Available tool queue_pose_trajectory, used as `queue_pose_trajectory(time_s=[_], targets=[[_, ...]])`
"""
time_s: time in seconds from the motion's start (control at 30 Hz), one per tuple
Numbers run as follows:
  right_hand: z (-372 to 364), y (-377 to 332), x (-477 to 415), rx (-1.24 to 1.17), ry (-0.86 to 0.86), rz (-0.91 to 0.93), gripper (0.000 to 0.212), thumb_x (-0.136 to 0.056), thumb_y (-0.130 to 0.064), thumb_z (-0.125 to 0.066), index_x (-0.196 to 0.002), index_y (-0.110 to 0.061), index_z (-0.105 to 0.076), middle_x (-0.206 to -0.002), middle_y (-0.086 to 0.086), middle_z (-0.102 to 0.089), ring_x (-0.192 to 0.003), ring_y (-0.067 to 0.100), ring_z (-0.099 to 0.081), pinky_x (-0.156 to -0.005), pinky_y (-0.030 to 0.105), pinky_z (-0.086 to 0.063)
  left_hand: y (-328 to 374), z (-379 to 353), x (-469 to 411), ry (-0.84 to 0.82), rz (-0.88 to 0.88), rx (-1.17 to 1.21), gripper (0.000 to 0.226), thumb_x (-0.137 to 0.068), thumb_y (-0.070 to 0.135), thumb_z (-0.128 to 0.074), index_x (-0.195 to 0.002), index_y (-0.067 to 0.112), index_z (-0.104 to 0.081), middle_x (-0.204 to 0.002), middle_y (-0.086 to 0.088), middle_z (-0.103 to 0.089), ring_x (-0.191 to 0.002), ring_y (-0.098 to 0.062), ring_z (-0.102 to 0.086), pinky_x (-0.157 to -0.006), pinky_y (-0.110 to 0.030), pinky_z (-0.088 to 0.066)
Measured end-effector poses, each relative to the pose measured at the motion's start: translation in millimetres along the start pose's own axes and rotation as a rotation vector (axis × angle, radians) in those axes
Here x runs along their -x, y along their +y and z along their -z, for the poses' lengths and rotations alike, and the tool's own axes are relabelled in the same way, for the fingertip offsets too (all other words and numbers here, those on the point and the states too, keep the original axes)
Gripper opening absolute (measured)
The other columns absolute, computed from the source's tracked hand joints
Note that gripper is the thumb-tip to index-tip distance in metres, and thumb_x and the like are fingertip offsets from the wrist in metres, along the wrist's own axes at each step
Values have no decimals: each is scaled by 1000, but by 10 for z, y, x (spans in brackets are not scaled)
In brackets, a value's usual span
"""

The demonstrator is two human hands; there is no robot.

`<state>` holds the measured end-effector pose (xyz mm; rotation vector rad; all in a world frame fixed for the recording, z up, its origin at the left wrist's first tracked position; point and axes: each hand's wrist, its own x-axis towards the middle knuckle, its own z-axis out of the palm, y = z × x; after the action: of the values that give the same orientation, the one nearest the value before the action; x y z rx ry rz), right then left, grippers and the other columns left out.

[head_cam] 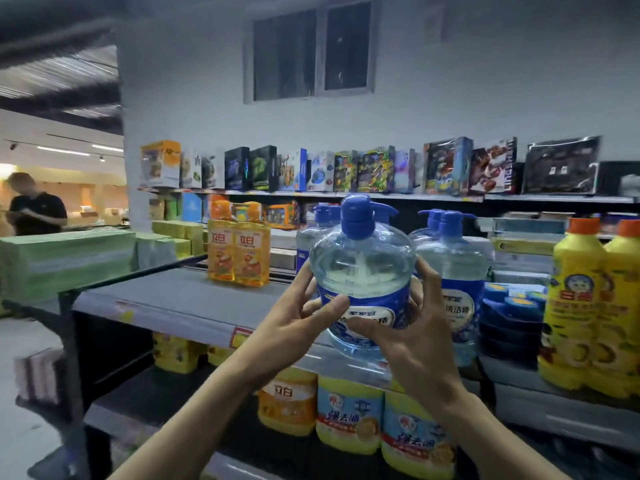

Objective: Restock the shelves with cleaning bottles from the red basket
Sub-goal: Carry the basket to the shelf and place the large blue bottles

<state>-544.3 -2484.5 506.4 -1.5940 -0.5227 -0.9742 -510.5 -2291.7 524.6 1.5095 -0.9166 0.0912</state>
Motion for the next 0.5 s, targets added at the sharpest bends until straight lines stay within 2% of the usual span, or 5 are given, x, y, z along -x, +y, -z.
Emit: queue_pose_trajectory(time_s=[0.13,0.27,0.4,0.5], targets=[[-135,91,-116,72,48,16,101,-69,-8,-96,-152,-15,-40,-130,-7,-70,-116,7,-71,-89,21,-60,-286,134,-267,16,-20,10,70,-99,37,-71,-157,52,-35,-158,9,-53,-144,-20,-55,-118,-54,-46],[-205,219,-188,189,101,20,95,-69,-10,-97,-148,-15,-45,-123,-21,-69,-113,-1,-69,-89,13,-55,-517,194,-493,-12,-24,38,72,-99,35,-71,-159,48,-34,-159,6,-53,-145,-22,-53,-118,-57,-45],[-256,327,-231,280,122,-28,87,-69,-11,-97,-139,-32,-50,-119,-18,-72,-106,-4,-71,-85,13,-57,-711,221,-643,-26,5,63,73,-96,41,-74,-157,52,-36,-158,8,-54,-141,-23,-57,-115,-56,-48],[-276,433,-253,341,128,-38,79,-70,-14,-97,-136,-29,-56,-115,-18,-76,-102,-4,-74,-85,18,-60,-815,226,-738,-35,34,93,76,-91,47,-76,-156,53,-38,-158,4,-54,-137,-25,-62,-114,-56,-49]])
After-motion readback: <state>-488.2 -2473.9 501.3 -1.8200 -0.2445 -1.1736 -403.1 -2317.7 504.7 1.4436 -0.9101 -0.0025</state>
